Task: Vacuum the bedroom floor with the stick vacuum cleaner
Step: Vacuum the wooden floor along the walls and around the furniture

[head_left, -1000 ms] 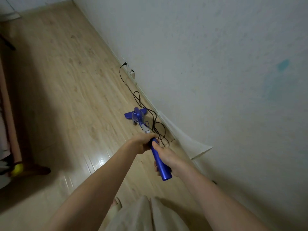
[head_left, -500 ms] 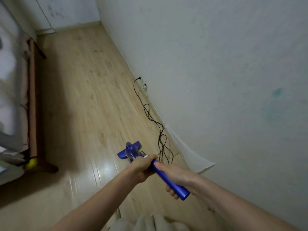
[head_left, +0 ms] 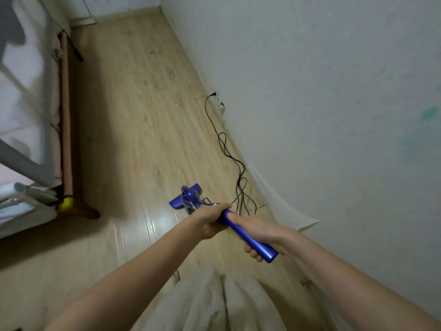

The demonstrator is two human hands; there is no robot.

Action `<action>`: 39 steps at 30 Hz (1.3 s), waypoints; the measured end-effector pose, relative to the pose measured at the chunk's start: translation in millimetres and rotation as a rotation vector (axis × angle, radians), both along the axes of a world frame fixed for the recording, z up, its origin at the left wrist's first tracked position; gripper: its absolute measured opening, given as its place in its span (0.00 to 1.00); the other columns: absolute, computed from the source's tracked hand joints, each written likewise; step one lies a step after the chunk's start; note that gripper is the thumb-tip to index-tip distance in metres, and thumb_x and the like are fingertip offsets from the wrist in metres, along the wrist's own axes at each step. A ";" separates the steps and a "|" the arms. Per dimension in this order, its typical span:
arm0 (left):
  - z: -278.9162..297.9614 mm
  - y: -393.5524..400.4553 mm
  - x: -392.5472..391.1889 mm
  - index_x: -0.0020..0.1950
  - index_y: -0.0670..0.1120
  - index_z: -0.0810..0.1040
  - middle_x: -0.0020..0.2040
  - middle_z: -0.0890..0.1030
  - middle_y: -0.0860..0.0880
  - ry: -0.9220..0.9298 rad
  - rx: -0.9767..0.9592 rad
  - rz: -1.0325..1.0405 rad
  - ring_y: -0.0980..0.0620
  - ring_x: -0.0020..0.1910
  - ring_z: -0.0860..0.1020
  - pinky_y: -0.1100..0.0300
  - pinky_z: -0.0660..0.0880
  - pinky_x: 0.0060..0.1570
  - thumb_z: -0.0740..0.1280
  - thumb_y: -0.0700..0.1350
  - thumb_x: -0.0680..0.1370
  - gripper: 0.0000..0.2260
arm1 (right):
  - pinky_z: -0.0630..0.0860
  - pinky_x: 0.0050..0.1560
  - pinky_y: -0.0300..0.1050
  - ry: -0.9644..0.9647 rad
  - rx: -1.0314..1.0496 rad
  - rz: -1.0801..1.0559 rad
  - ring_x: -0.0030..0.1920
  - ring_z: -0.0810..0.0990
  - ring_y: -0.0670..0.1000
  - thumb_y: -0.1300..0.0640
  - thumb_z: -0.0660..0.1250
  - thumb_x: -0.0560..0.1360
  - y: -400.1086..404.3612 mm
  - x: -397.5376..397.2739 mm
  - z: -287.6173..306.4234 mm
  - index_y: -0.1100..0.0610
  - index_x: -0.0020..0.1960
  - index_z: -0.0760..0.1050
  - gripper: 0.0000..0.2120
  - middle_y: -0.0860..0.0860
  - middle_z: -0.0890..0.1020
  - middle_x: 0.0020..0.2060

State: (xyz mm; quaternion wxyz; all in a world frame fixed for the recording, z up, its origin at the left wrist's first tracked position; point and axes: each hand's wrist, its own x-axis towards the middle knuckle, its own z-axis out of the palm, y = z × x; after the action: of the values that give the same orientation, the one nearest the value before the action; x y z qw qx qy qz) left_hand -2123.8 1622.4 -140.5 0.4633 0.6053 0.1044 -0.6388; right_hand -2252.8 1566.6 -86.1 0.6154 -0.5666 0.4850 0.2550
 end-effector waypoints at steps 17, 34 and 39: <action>-11.1 15.7 70.6 0.48 0.40 0.73 0.39 0.79 0.42 0.046 -0.112 0.032 0.50 0.37 0.79 0.59 0.80 0.36 0.66 0.39 0.78 0.04 | 0.73 0.25 0.38 -0.038 -0.027 -0.053 0.22 0.73 0.49 0.33 0.54 0.78 14.6 66.2 -19.0 0.59 0.43 0.70 0.28 0.52 0.75 0.24; -37.7 -8.4 264.8 0.41 0.41 0.74 0.33 0.78 0.45 -0.085 -0.083 0.041 0.50 0.34 0.77 0.59 0.78 0.38 0.66 0.43 0.79 0.09 | 0.72 0.24 0.39 -0.042 -0.046 -0.140 0.23 0.73 0.50 0.35 0.53 0.79 6.4 271.8 -52.6 0.58 0.47 0.68 0.25 0.54 0.74 0.28; -43.8 -23.4 314.9 0.45 0.40 0.73 0.36 0.78 0.43 -0.109 -0.035 0.060 0.49 0.34 0.77 0.58 0.78 0.39 0.66 0.42 0.79 0.07 | 0.73 0.27 0.41 -0.016 -0.072 -0.126 0.25 0.74 0.50 0.34 0.53 0.79 -4.1 322.3 -61.3 0.59 0.45 0.69 0.27 0.54 0.75 0.29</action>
State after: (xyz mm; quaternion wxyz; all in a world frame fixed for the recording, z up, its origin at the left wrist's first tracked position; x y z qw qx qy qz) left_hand -1808.9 1599.1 -184.3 0.4977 0.6274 0.0858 -0.5926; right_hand -1930.6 1562.5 -147.4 0.6134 -0.5586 0.5237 0.1935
